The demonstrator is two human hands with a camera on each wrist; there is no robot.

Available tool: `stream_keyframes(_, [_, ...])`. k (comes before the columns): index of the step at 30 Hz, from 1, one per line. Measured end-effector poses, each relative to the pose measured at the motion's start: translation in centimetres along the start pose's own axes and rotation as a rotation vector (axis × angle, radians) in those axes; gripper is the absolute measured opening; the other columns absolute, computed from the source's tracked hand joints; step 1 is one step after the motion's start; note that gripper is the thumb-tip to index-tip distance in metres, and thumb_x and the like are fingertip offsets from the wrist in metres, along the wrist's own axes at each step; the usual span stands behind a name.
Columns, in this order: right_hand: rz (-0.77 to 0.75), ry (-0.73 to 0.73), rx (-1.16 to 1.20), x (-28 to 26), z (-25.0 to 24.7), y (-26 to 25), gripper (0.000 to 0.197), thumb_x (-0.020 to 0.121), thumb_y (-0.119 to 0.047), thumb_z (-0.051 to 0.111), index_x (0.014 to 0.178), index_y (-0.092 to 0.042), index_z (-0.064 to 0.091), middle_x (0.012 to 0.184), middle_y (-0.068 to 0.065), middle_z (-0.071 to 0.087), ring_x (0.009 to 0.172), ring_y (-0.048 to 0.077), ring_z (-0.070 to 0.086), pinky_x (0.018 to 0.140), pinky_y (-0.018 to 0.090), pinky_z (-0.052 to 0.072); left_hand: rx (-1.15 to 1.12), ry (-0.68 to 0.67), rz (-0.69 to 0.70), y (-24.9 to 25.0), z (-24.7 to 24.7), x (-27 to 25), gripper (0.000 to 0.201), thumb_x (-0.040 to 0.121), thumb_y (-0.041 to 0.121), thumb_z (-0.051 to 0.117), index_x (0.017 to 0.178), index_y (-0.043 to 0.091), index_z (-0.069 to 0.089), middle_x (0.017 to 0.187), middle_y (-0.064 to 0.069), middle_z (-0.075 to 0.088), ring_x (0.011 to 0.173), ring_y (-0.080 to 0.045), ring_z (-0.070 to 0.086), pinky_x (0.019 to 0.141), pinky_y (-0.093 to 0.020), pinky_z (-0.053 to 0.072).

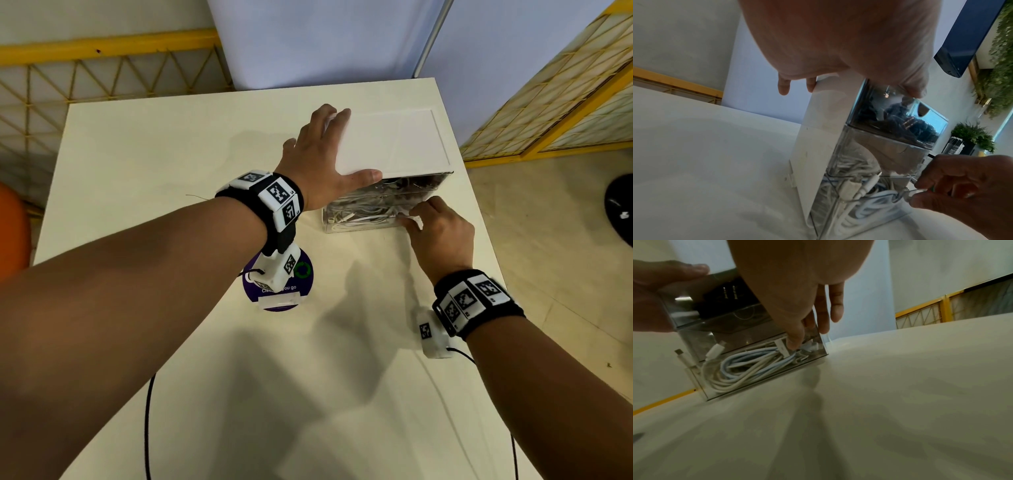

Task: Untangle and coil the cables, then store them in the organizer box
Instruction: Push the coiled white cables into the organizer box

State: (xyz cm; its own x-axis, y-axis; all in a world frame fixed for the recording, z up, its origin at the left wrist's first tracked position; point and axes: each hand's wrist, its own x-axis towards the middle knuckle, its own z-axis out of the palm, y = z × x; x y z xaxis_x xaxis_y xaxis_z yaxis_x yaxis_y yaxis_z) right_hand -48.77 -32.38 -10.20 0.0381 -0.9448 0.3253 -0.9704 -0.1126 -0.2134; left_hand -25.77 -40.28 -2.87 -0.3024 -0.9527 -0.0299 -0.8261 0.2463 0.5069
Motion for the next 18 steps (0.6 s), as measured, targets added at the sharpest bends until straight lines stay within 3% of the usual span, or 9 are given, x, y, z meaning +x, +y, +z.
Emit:
stream_keyframes(2, [0.012, 0.022, -0.024, 0.2, 0.2, 0.1, 0.021, 0.078, -0.023, 0.082, 0.079, -0.006, 0.07, 0.079, 0.008, 0.066, 0.057, 0.033, 0.061, 0.052, 0.023, 0.03, -0.007, 0.002, 0.002, 0.0, 0.0, 0.0, 0.118, 0.063, 0.09, 0.039, 0.155, 0.018, 0.019, 0.158, -0.005, 0.019, 0.145, -0.024, 0.027, 0.113, -0.056, 0.029])
stream_keyframes(6, [0.019, 0.031, -0.064, 0.3, 0.4, -0.3, 0.021, 0.076, -0.023, 0.081, 0.082, -0.006, 0.071, 0.079, 0.009, 0.065, 0.066, 0.032, 0.062, 0.053, 0.024, 0.031, -0.005, 0.005, 0.003, 0.2, 0.0, 0.0, 0.117, 0.063, 0.089, 0.039, 0.155, 0.018, 0.02, 0.158, -0.005, 0.019, 0.144, -0.025, 0.028, 0.113, -0.054, 0.029])
stream_keyframes(9, [0.013, 0.044, -0.093, 0.4, -0.1, -1.1, 0.023, 0.078, -0.026, 0.079, 0.087, -0.007, 0.069, 0.086, 0.01, 0.066, 0.074, 0.032, 0.062, 0.053, 0.03, 0.04, 0.001, 0.008, 0.007, 0.2, 0.0, 0.0, 0.118, 0.063, 0.089, 0.039, 0.155, 0.018, 0.02, 0.157, -0.005, 0.019, 0.145, -0.024, 0.027, 0.113, -0.054, 0.029])
stream_keyframes(12, [-0.152, 0.102, 0.003, 0.3, -0.3, -3.9, 0.016, 0.081, -0.021, 0.072, 0.091, -0.009, 0.069, 0.088, 0.01, 0.065, 0.076, 0.031, 0.062, 0.055, 0.037, 0.051, 0.002, 0.009, 0.0, 0.2, 0.0, 0.0, 0.118, 0.063, 0.089, 0.039, 0.155, 0.018, 0.02, 0.157, -0.005, 0.019, 0.145, -0.024, 0.027, 0.113, -0.053, 0.029])
stream_keyframes(15, [-0.38, 0.047, 0.043, -0.3, 1.0, -6.7, 0.019, 0.083, -0.011, 0.069, 0.101, -0.014, 0.072, 0.089, 0.006, 0.067, 0.072, 0.026, 0.064, 0.054, 0.036, 0.053, 0.012, 0.005, -0.001, 0.2, 0.0, 0.0, 0.115, 0.066, 0.087, 0.043, 0.156, 0.019, 0.018, 0.159, -0.005, 0.018, 0.145, -0.024, 0.026, 0.114, -0.053, 0.028])
stream_keyframes(18, [-0.334, 0.019, -0.012, -0.8, 2.3, -6.9, 0.022, 0.081, -0.01, 0.069, 0.102, -0.016, 0.074, 0.097, 0.006, 0.07, 0.077, 0.026, 0.067, 0.058, 0.035, 0.054, 0.009, -0.005, -0.005, 0.1, 0.0, 0.0, 0.114, 0.067, 0.086, 0.045, 0.156, 0.02, 0.018, 0.159, -0.005, 0.016, 0.146, -0.023, 0.025, 0.115, -0.053, 0.027])
